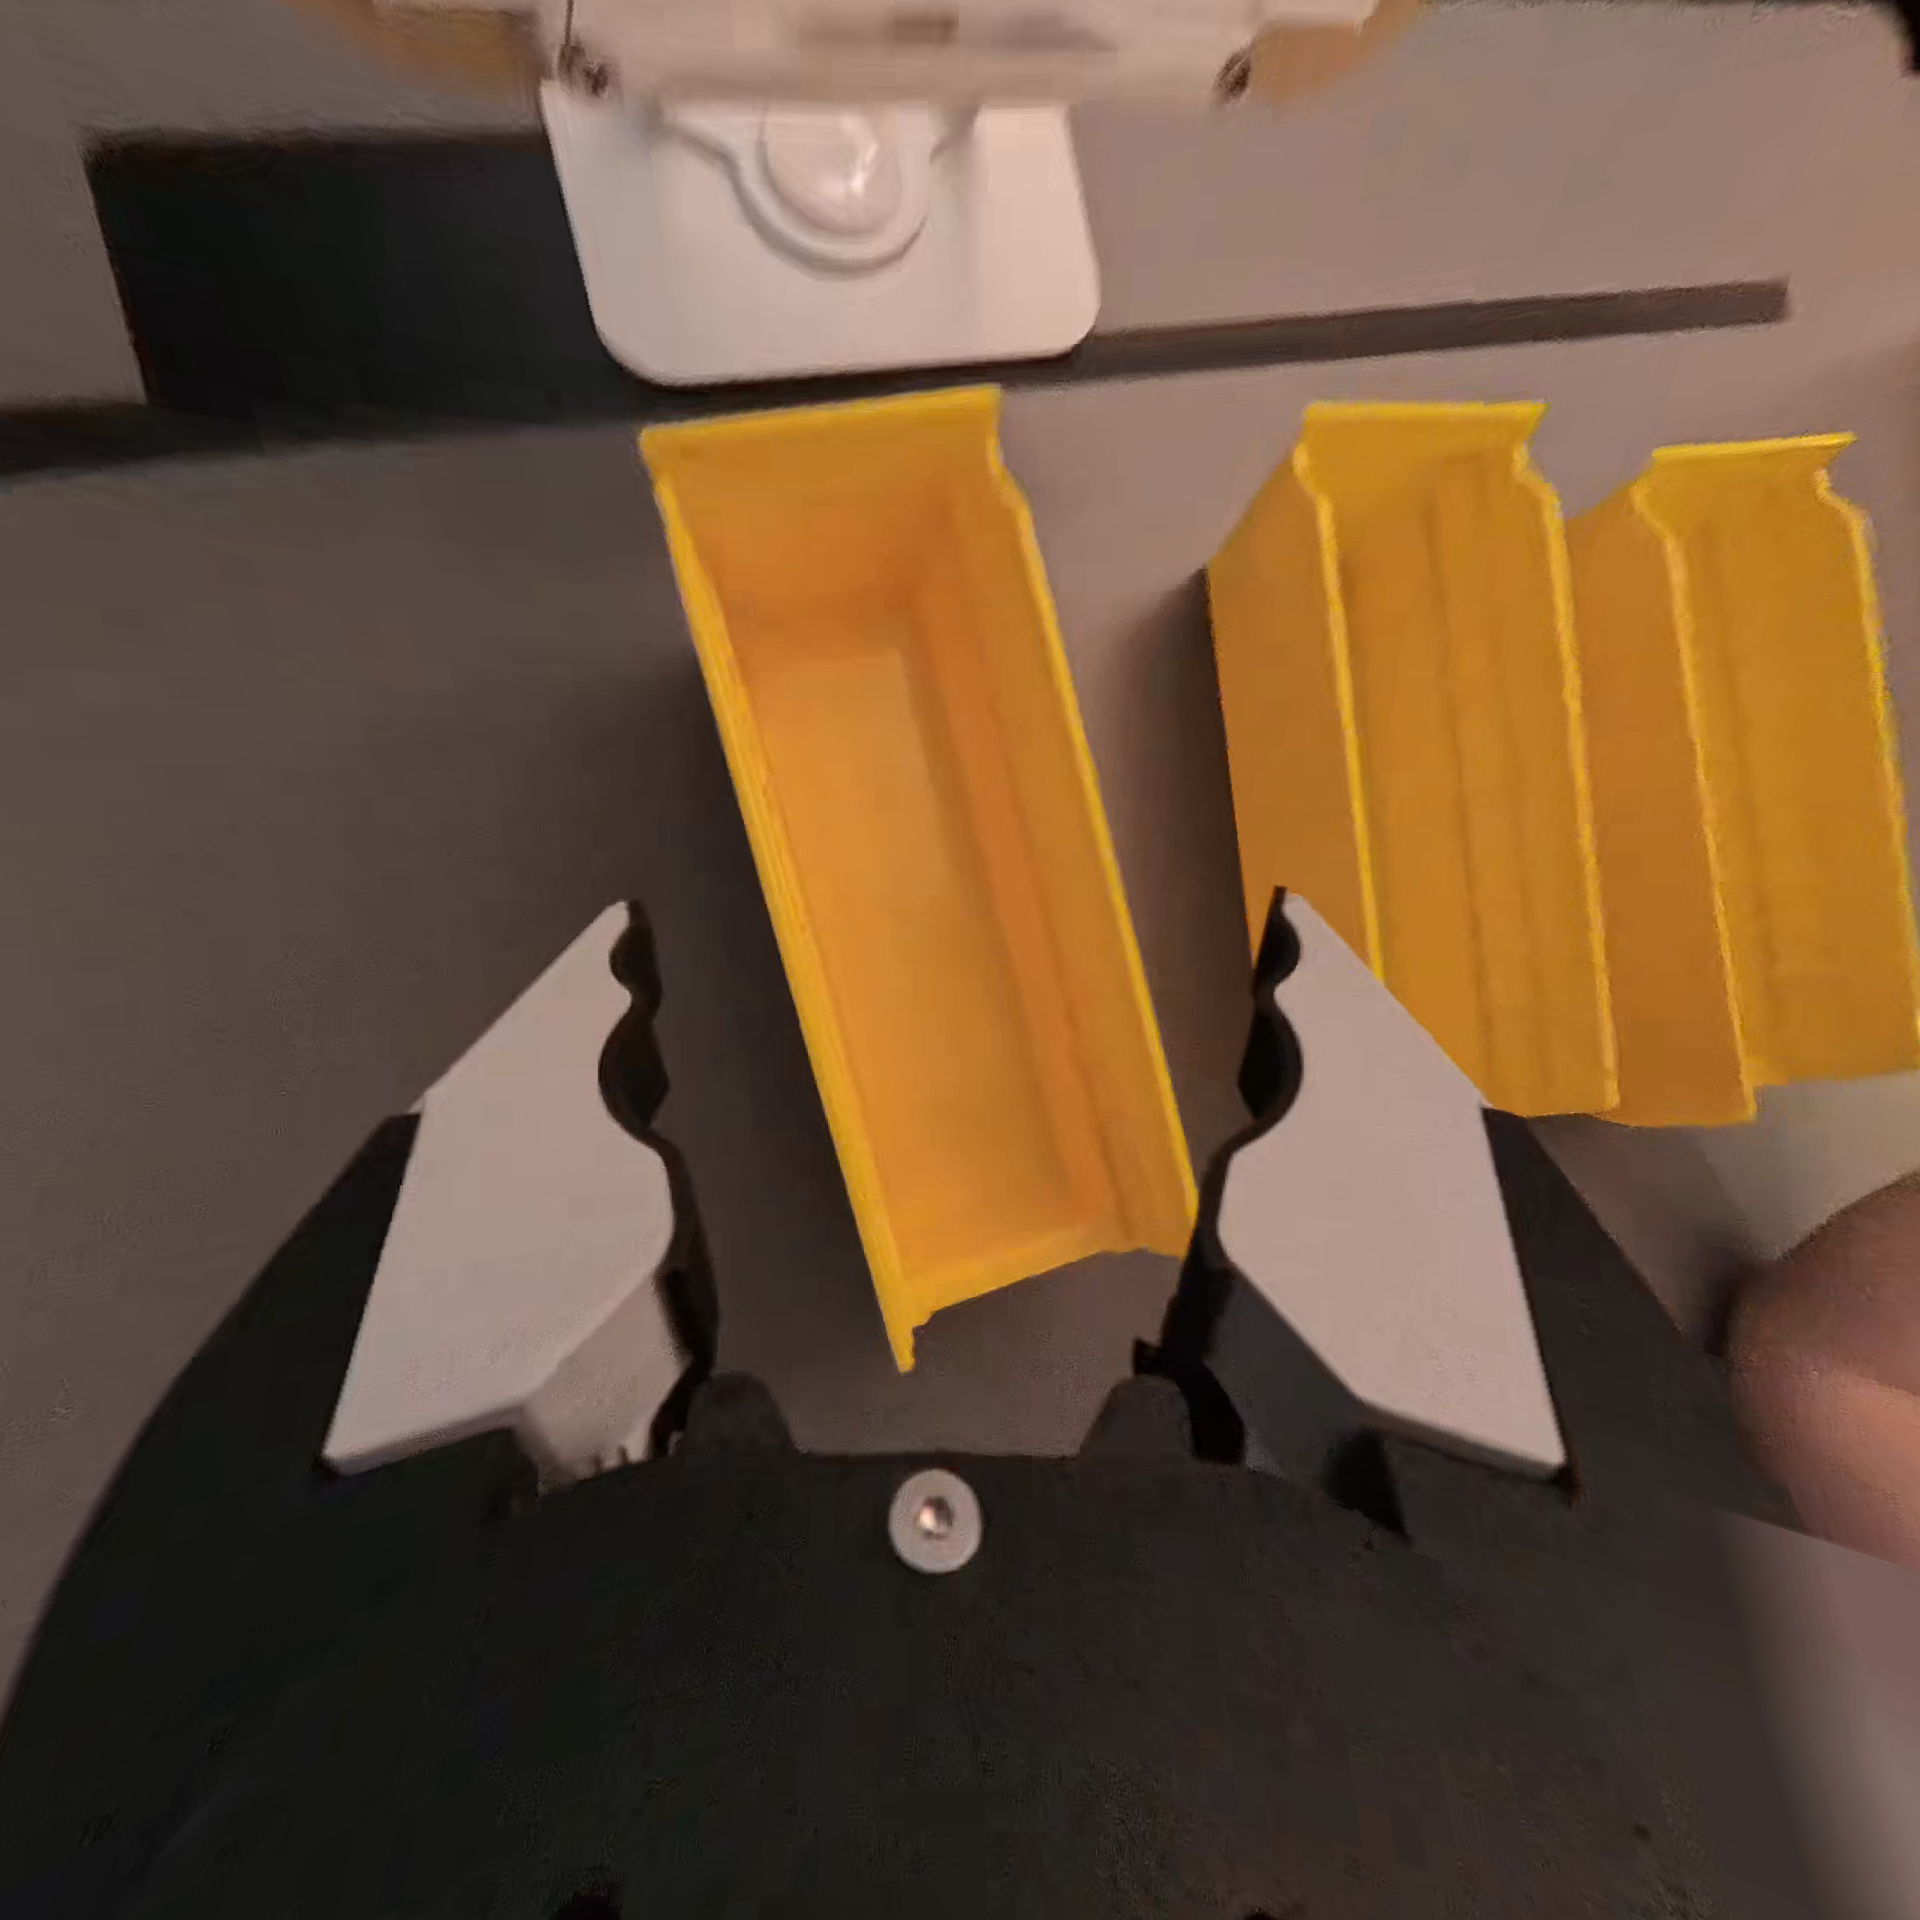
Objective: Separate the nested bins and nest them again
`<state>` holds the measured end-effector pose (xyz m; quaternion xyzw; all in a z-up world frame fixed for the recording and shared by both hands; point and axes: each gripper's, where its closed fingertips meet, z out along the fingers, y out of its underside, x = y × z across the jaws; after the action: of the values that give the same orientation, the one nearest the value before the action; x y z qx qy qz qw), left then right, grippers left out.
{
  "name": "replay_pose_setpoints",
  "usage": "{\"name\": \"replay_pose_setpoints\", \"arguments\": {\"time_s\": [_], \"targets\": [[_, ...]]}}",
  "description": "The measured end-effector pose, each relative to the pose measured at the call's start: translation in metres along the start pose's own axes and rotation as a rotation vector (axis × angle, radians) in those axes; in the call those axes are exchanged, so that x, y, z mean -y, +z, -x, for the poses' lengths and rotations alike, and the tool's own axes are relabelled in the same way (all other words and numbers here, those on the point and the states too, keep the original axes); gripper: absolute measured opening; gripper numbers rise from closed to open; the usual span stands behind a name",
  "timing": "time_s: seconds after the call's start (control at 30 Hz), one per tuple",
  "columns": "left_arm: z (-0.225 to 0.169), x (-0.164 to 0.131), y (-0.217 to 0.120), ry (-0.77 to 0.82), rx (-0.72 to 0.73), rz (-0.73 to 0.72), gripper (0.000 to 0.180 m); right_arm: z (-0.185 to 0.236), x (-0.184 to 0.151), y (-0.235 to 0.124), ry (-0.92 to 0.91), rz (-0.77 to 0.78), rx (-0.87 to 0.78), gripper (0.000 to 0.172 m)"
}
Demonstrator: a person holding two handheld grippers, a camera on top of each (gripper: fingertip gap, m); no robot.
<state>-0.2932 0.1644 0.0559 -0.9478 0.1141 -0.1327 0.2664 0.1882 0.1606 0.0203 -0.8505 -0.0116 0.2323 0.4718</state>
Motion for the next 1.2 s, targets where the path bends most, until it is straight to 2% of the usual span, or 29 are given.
{"name": "replay_pose_setpoints", "arguments": {"time_s": [0.13, 0.2, 0.47, 0.8, 1.2], "targets": [[0.023, -0.009, 0.020, 0.006, 0.107, 0.091, 0.119, -0.001, 0.001, -0.001, 0.005, -0.006, 0.001, 0.088], [0.023, -0.011, 0.031, -0.003, 0.120, 0.130, 0.119, -0.002, 0.001, 0.000, 0.012, -0.008, 0.003, 0.088], [0.011, -0.027, 0.071, 0.048, 0.243, 0.326, 0.139, -0.006, -0.005, 0.005, 0.010, 0.027, -0.011, 0.088], [0.014, -0.048, 0.092, -0.026, 0.279, 0.471, 0.135, -0.006, -0.008, 0.009, 0.009, 0.041, -0.008, 0.088], [0.015, -0.063, 0.104, -0.014, 0.290, 0.534, 0.128, -0.006, -0.011, 0.012, 0.002, 0.061, -0.013, 0.088]]}}
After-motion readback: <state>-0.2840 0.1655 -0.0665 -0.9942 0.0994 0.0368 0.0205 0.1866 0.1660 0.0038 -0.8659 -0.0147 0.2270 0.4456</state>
